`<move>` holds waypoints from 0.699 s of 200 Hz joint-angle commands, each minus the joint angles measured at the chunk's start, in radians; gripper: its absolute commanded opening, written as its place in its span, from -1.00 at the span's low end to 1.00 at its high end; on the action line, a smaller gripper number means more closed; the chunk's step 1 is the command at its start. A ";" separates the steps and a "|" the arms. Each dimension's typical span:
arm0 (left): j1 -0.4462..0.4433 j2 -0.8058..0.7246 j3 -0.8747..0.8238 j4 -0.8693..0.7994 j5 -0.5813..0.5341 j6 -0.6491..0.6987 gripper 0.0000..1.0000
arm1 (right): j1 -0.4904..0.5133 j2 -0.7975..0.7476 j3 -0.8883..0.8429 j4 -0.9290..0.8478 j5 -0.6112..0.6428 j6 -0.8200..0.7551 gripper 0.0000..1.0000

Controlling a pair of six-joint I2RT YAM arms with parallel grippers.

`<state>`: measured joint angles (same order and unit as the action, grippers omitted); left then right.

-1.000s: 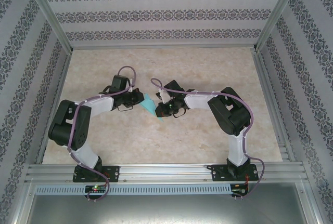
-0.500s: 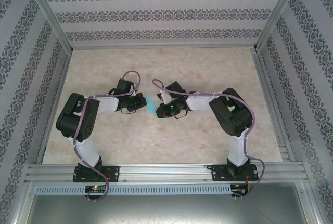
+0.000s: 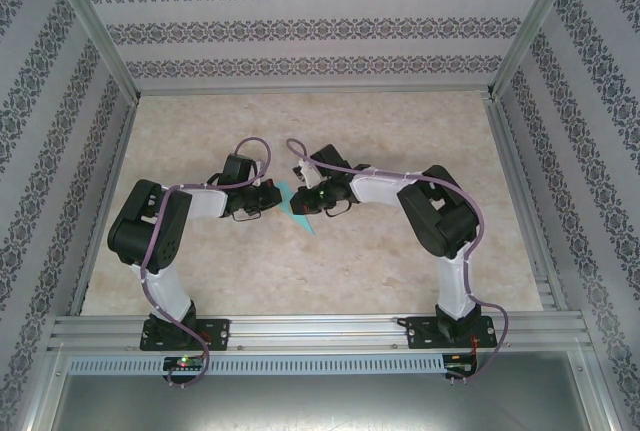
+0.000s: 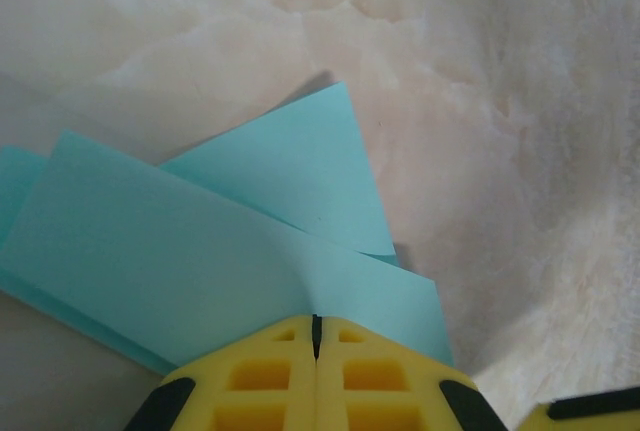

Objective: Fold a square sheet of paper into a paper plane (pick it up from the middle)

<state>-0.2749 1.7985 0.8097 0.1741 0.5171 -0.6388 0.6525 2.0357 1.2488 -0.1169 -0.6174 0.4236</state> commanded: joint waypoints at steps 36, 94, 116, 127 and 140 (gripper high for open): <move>-0.001 0.050 -0.033 -0.030 -0.041 0.023 -1.00 | 0.019 0.067 0.067 -0.021 -0.017 -0.002 -1.00; 0.000 0.059 -0.029 -0.043 -0.043 0.023 -1.00 | 0.018 0.123 0.125 -0.043 -0.006 -0.009 -1.00; 0.000 0.065 -0.025 -0.058 -0.058 0.022 -1.00 | 0.015 0.125 0.109 -0.059 -0.001 -0.018 -1.00; -0.001 0.066 -0.024 -0.070 -0.074 0.022 -1.00 | 0.011 0.111 0.077 -0.055 -0.003 -0.027 -1.00; 0.000 0.068 -0.024 -0.085 -0.088 0.021 -1.00 | 0.009 0.087 0.027 -0.053 -0.006 -0.040 -1.00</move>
<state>-0.2749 1.8069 0.8093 0.1925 0.5198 -0.6384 0.6590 2.1433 1.3460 -0.1329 -0.6178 0.4171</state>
